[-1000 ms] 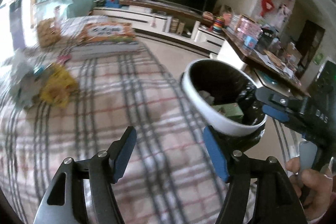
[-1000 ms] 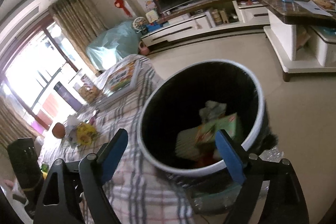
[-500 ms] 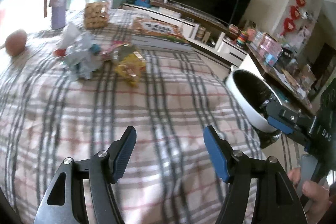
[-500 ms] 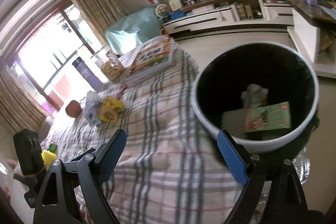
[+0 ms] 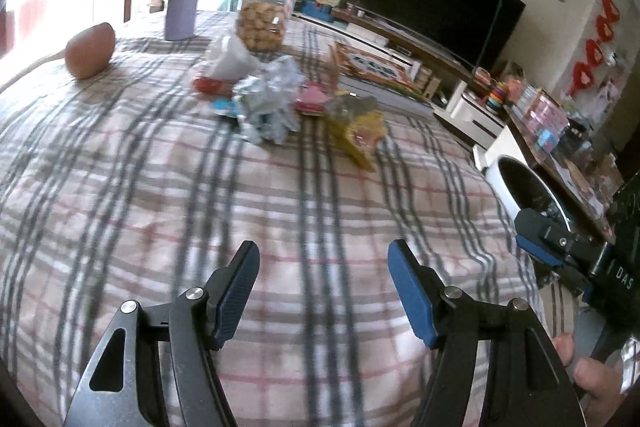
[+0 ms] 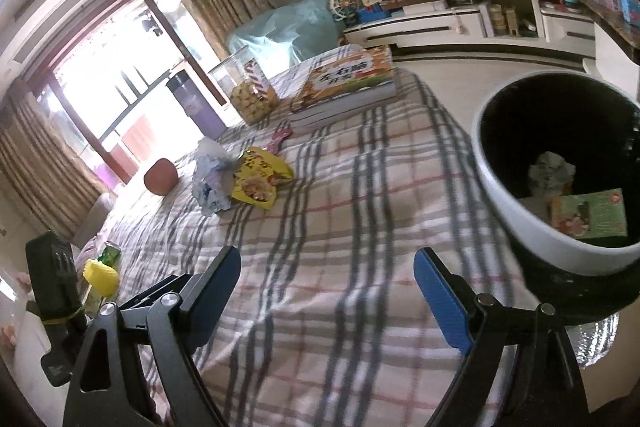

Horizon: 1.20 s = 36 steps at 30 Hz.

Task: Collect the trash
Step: 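Move both open tools back toward the remaining trash on the table, then grasp the silver foil ball with the left tool while the right tool grasps the yellow snack bag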

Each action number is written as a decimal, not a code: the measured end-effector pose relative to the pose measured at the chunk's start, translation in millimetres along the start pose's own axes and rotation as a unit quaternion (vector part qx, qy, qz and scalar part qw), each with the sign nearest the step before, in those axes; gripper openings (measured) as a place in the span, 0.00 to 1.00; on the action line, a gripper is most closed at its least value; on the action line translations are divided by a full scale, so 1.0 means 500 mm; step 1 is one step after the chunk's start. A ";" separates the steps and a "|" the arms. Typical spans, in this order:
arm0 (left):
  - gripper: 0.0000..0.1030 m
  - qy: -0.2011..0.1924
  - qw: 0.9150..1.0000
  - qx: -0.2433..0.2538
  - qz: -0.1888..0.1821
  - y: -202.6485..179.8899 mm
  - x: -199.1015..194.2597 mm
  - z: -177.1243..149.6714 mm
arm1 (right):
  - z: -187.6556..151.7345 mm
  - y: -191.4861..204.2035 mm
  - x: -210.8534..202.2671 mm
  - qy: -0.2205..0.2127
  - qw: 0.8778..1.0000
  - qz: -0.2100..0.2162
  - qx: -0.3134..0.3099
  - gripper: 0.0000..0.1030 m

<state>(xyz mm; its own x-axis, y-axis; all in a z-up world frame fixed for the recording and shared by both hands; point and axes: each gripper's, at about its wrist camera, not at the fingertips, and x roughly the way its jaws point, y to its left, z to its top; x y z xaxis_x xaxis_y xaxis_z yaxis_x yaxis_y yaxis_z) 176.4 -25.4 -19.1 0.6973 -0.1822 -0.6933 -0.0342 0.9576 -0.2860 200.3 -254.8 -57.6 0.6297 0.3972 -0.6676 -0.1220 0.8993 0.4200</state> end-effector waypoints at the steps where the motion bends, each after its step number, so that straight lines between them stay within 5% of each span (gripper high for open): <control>1: 0.64 0.000 1.000 -0.002 0.002 0.008 -0.003 0.002 | 0.000 0.006 0.006 0.001 1.000 0.000 -0.002 0.87; 25: 0.64 0.002 1.000 0.003 0.017 0.073 0.071 0.081 | 0.048 0.068 0.134 0.026 0.999 0.038 0.002 0.86; 36: 0.64 -0.002 1.000 -0.001 0.005 0.097 0.151 0.160 | 0.092 0.076 0.232 0.050 0.997 0.051 0.014 0.75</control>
<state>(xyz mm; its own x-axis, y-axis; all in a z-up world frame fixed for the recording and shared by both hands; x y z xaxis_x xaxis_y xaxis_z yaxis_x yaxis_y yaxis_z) 284.7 25.4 -32.2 0.6990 -0.1710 -0.6944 -0.0435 0.9590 -0.2800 304.0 -182.7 -90.7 0.5357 0.5045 -0.6771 -0.1597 0.8480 0.5054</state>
